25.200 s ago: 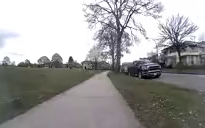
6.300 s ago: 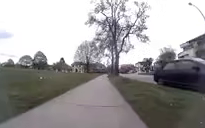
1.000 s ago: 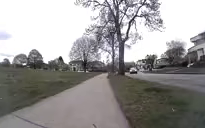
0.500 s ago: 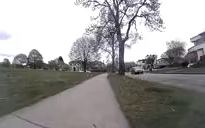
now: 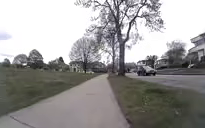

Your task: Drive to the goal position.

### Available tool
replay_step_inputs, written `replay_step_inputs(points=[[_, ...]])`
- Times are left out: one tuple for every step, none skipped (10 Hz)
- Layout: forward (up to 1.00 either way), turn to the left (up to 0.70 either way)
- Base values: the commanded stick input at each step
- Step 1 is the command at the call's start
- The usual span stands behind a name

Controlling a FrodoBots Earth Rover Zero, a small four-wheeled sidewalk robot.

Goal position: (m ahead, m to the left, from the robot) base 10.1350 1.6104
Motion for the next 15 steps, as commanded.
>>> replay_step_inputs(points=[[0.85,0.00],[0.85,0.00],[0.85,0.00],[0.85,0.00],[0.85,0.00],[0.85,0.00],[0.85,0.00],[0.85,0.00],[0.85,0.00],[0.85,0.00],[0.85,0.00],[0.85,0.03],[0.85,0.19],[0.85,0.34],[0.85,0.00]])
